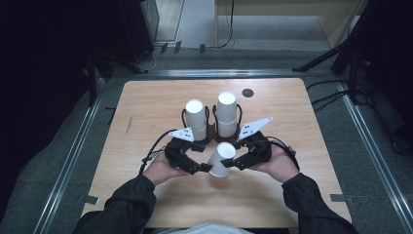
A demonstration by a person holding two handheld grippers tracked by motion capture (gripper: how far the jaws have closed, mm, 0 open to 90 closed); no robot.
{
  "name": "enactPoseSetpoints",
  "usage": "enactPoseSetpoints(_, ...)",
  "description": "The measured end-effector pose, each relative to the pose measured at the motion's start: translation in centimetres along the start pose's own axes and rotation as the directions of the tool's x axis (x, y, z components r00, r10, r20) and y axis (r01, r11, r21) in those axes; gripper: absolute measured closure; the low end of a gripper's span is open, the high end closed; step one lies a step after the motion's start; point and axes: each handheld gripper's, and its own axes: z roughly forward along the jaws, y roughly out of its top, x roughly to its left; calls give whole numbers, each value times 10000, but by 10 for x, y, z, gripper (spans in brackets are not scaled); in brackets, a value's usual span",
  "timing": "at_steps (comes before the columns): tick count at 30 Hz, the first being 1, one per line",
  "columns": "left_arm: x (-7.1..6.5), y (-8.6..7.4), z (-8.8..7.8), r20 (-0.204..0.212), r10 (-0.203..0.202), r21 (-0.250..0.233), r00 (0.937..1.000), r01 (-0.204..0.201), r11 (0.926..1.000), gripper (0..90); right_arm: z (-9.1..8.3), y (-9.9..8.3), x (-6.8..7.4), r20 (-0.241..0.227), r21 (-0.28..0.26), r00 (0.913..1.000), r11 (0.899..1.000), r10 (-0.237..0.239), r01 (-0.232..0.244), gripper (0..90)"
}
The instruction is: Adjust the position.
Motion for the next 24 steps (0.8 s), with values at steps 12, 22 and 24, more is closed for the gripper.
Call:
enactPoseSetpoints(12,-4,0,15,538,582,13,9969,-584,9983,138,4,8,4,-456,-247,9989,9997,-99,88,348)
enactPoseSetpoints(22,-9,2,12,698,1311,-31,9889,-1312,9914,269,5,10,4,-785,-556,9968,9983,118,-162,354)
enactPoseSetpoints(24,-9,4,12,702,1452,163,9869,-1467,9890,278,6,10,3,-862,-543,9962,9984,103,-150,351)
